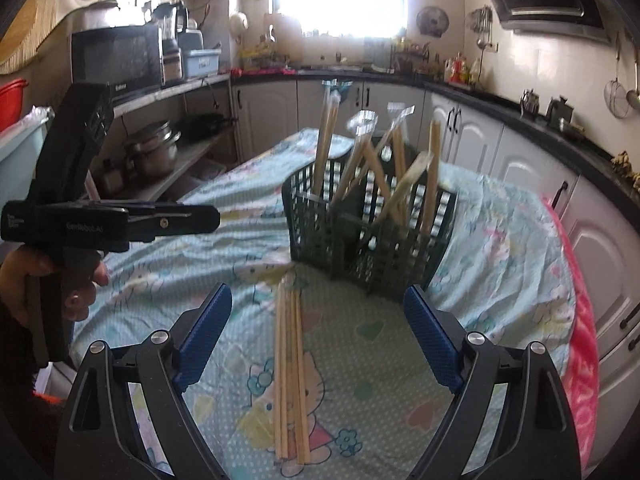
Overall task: Organize utensils
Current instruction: 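Raise both open tools out of the caddy, then lower both open tools onto the remaining chopsticks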
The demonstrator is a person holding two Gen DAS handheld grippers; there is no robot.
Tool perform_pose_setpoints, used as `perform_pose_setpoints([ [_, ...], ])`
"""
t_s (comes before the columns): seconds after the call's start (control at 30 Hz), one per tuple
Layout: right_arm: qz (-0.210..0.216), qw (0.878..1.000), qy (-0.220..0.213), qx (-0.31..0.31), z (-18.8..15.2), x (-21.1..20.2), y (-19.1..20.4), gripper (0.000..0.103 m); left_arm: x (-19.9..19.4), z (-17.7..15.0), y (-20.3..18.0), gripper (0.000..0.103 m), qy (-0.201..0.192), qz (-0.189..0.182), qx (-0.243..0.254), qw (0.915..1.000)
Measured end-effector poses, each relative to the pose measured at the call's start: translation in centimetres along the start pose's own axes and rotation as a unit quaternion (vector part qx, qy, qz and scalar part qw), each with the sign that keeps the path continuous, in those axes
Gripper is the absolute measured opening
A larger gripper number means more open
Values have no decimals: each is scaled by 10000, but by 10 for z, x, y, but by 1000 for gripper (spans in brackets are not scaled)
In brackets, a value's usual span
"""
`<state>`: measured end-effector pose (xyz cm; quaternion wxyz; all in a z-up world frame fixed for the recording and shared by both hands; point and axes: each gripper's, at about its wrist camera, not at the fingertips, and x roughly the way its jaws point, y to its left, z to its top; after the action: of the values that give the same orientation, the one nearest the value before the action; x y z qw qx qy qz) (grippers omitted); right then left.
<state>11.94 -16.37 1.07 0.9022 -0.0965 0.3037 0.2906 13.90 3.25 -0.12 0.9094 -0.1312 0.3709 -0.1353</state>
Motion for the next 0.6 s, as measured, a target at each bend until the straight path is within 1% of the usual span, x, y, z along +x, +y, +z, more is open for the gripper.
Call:
perform_pose_setpoints([
  [0.2, 23, 9990, 444, -54, -16, 28, 2, 81, 20, -10, -2, 92, 247, 84, 101, 9996],
  [0.4, 61, 9959, 894, -87, -28, 56, 1, 66, 44, -19, 7, 91, 527, 121, -17, 9985],
  [0.43, 97, 9952, 970, -83, -30, 61, 1, 61, 48, -21, 10, 88, 600, 144, -69, 9981],
  [0.5, 145, 9941, 1072, -81, -32, 68, 1, 56, 56, -23, 16, 74, 721, 120, -197, 9971],
  [0.6, 215, 9926, 1193, -84, -33, 78, 2, 49, 65, -24, 26, 61, 843, 22, -422, 9955],
])
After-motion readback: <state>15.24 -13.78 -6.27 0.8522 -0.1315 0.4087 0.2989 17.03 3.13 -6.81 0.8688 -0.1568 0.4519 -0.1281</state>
